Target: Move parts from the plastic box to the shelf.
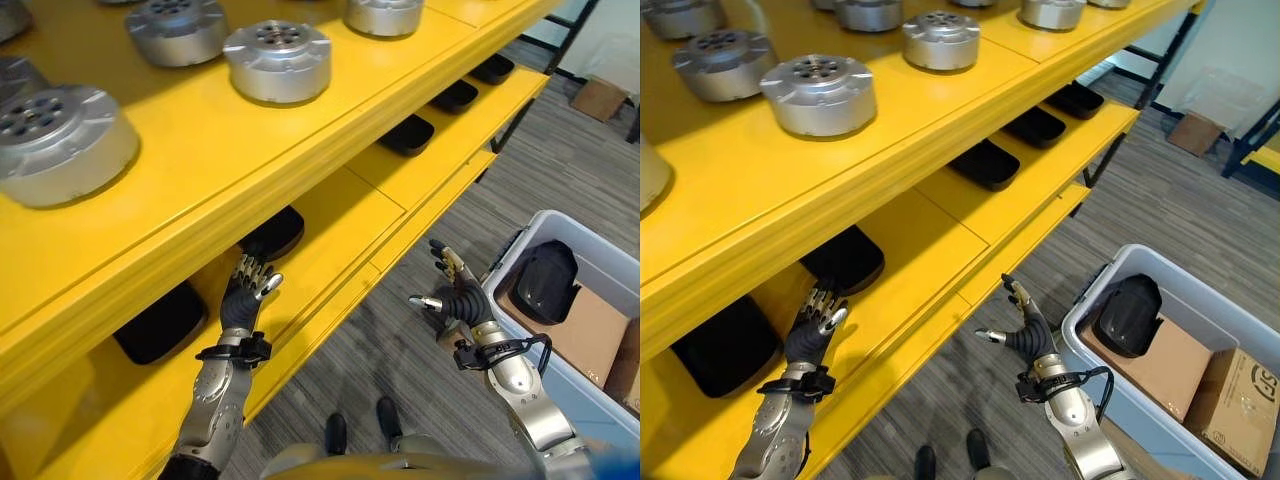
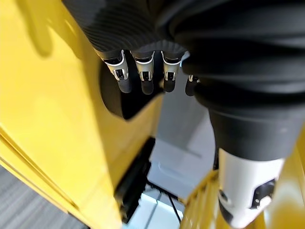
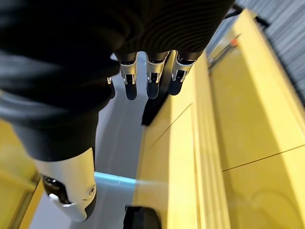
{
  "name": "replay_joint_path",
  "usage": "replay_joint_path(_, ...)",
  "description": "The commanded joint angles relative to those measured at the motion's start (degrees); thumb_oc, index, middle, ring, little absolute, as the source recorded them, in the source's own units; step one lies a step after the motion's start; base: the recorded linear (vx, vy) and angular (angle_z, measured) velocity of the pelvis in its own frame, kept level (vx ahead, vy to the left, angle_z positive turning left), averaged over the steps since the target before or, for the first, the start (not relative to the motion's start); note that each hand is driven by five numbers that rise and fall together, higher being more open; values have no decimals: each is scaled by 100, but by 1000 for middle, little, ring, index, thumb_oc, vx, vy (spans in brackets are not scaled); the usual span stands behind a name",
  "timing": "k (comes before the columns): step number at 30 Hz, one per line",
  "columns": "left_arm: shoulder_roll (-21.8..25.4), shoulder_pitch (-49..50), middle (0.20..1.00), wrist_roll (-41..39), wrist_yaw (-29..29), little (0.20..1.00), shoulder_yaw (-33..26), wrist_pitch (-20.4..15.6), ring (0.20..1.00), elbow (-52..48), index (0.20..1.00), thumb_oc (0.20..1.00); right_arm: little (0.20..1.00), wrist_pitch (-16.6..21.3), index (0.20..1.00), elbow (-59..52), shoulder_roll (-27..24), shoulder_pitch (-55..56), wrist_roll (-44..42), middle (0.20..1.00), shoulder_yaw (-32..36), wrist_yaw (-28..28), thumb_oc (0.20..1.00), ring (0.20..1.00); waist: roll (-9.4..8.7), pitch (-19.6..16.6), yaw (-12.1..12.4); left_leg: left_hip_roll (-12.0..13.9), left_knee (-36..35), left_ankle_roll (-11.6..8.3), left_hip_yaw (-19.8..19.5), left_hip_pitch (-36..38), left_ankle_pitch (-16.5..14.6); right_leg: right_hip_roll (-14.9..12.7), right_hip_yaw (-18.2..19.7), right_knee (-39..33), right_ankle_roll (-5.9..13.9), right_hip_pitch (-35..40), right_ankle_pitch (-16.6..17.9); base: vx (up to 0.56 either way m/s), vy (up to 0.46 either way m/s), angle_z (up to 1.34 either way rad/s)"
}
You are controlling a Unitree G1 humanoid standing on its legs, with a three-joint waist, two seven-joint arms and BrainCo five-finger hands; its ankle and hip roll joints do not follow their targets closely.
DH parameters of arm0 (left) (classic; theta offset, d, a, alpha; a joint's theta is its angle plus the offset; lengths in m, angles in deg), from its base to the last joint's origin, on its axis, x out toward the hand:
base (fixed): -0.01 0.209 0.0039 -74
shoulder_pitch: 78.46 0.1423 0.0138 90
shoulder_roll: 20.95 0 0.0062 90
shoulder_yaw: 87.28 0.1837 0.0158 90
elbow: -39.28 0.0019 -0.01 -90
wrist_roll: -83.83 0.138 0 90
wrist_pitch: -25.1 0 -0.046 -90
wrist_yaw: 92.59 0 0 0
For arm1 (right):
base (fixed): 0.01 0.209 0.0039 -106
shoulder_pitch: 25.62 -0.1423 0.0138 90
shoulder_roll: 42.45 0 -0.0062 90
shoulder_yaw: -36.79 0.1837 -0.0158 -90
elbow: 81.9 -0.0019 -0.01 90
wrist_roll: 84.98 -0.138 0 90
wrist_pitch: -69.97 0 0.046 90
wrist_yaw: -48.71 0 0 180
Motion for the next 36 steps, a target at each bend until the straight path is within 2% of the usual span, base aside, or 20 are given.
replay_joint_path(1, 107, 60, 1000, 308, 24, 1000, -61, -218, 1000, -111, 1000, 1000, 1000, 204, 1000, -169, -27, -257, -83, 1000, 167, 70, 1000, 1000, 68, -292, 42, 133, 19, -201, -515, -409, 156, 205, -2, 749, 289, -115, -149, 1, 63, -43)
replay_joint_path(4, 129, -49, 1000, 340, 93, 1000, -60, -208, 1000, -145, 1000, 1000, 1000, 176, 1000, -189, 23, -381, -81, 1000, 101, 95, 1000, 1000, 153, -114, 16, 197, 104, -170, -194, -386, 76, 202, -95, 1313, 436, -462, -204, -87, 82, -49)
replay_joint_path(6, 147, -36, 1000, 392, 129, 1000, -87, -181, 1000, -204, 1000, 1000, 1000, 149, 1000, -193, 88, -397, -66, 1000, 88, 105, 1000, 1000, 199, -4, 114, 276, 145, -179, 49, -289, -44, -193, -991, 1603, 481, -648, -223, -43, 37, -109)
replay_joint_path(7, 117, 57, 1000, 341, 136, 1000, -159, -157, 1000, -255, 1000, 1000, 1000, 123, 1000, -176, 152, -410, 30, 1000, 44, 125, 1000, 1000, 268, 29, 268, 393, 107, -232, 333, -142, -139, -882, -2112, 1606, 449, -645, -122, 39, -30, -192)
replay_joint_path(8, 79, 139, 1000, 248, 135, 1000, -215, -130, 1000, -231, 1000, 1000, 1000, 74, 1000, -91, 217, -517, 65, 1000, -61, 121, 1000, 1000, 279, 57, 255, 466, 15, -240, 562, 14, -204, -1342, -2501, 1484, 553, -853, 327, 67, -62, -195)
replay_joint_path(11, 73, 199, 1000, 194, 96, 1000, -303, -124, 1000, -239, 1000, 1000, 1000, 23, 1000, 13, 248, -648, 75, 1000, -130, 63, 1000, 1000, 245, 130, 240, 495, -8, -293, 687, 176, -308, -1601, -2536, 1110, 744, -1018, 829, 102, -124, -135)
replay_joint_path(12, 73, 199, 1000, 203, 102, 1000, -336, -116, 1000, -241, 1000, 1000, 1000, 14, 1000, 26, 256, -687, 95, 1000, -136, 68, 1000, 1000, 246, 154, 232, 528, -1, -329, 731, 241, -356, -1801, -2579, 959, 835, -1113, 1055, 142, -170, -65)
replay_joint_path(14, 63, 213, 1000, 215, 114, 1000, -396, -117, 1000, -226, 1000, 1000, 1000, -1, 1000, -50, 240, -710, 158, 1000, -114, 72, 1000, 1000, 190, 198, 189, 572, 12, -394, 755, 400, -466, -1980, -2605, 832, 913, -1126, 1268, 160, -180, -18)
replay_joint_path(17, -31, 76, 1000, 259, 202, 1000, -395, -140, 1000, -98, 1000, 1000, 1000, -31, 1000, -74, 214, -708, 276, 1000, -86, 94, 1000, 1000, 10, 60, 205, 524, 1, -488, 709, 493, -607, -1988, -2806, 641, 972, -886, 1273, 182, -193, 15)
replay_joint_path(19, -120, -118, 1000, 144, 282, 1000, -346, -169, 1000, -57, 1000, 1000, 1000, 5, 1000, -142, 63, -698, 284, 1000, 6, 174, 1000, 1000, 36, -11, 97, 990, 215, -772, 521, 440, -661, -1786, -3024, 875, 821, -709, 804, 292, -496, 19)
replay_joint_path(20, -139, -144, 1000, 108, 252, 1000, -285, -173, 1000, -74, 1000, 1000, 1000, 17, 1000, -166, -18, -699, 247, 1000, 44, 174, 1000, 1000, 98, 0, 19, 1247, 278, -899, 483, 396, -589, -1644, -3112, 920, 718, -660, 583, 204, -431, 58)
replay_joint_path(22, -177, -131, 1000, 80, 239, 1000, -237, -153, 1000, -81, 1000, 1000, 1000, 42, 1000, -177, -127, -692, 204, 1000, 81, 194, 1000, 1000, 199, -20, -53, 1500, 266, -1048, 535, 393, -405, -1446, -3159, 922, 616, -681, 411, 145, -317, 51)
replay_joint_path(27, -220, -125, 1000, 97, 239, 1000, -204, -154, 1000, -99, 1000, 1000, 1000, 85, 1000, -141, -265, -618, 182, 1000, 196, 317, 1000, 1000, 373, 18, -162, 1913, 589, -1284, 636, 251, 226, -975, -3065, 917, 355, -785, 144, 75, -206, -22)
replay_joint_path(30, -232, -108, 1000, 90, 255, 1000, -238, -158, 1000, -123, 1000, 1000, 1000, 116, 1000, -171, -305, -553, 150, 1000, 261, 352, 1000, 1000, 377, 71, -179, 2010, 974, -1320, 586, 129, 515, -764, -2949, 865, 210, -774, 55, 51, -151, -36)
replay_joint_path(31, -224, -97, 1000, 97, 267, 1000, -271, -168, 1000, -146, 1000, 1000, 1000, 134, 1000, -173, -325, -540, 141, 1000, 284, 358, 1000, 1000, 359, 107, -178, 2063, 1279, -1323, 504, 50, 646, -645, -2872, 847, 133, -744, 3, 90, -280, -30)
replay_joint_path(32, -207, -100, 1000, 108, 269, 1000, -307, -160, 1000, -153, 1000, 1000, 1000, 147, 1000, -180, -351, -503, 146, 1000, 289, 368, 1000, 1000, 278, 228, -146, 2133, 2219, -1255, 408, -319, 929, -443, -2736, 815, -72, -618, -157, 64, -228, -33)
replay_joint_path(33, -204, -104, 1000, 108, 269, 1000, -309, -160, 1000, -152, 1000, 1000, 1000, 146, 1000, -181, -348, -506, 146, 1000, 291, 368, 1000, 1000, 266, 210, -157, 2117, 2221, -1250, 396, -358, 951, -458, -2744, 804, -75, -643, -136, 70, -243, -33)
replay_joint_path(34, -205, -86, 1000, 102, 261, 1000, -296, -145, 1000, -176, 1000, 1000, 1000, 153, 1000, -184, -364, -488, 131, 1000, 288, 364, 1000, 1000, 182, 313, -109, 2037, 2792, -1175, 269, -602, 1005, -404, -2679, 792, -176, -545, -190, 51, -181, -54)
replay_joint_path(35, -215, -142, 1000, 77, 298, 1000, -257, -157, 1000, -178, 1000, 1000, 1000, 167, 1000, -173, -412, -548, 136, 1000, 266, 391, 1000, 1000, 57, 528, -7, 1667, 3563, -1064, -1, -1056, 972, -414, -2556, 812, -241, -466, -286, 60, -179, -65)
replay_joint_path(36, -214, -143, 1000, 77, 298, 1000, -258, -157, 1000, -177, 1000, 1000, 1000, 167, 1000, -173, -411, -549, 136, 1000, 266, 391, 1000, 1000, 59, 525, -11, 1668, 3572, -1064, -7, -1066, 969, -414, -2560, 814, -241, -470, -287, 70, -90, -72)
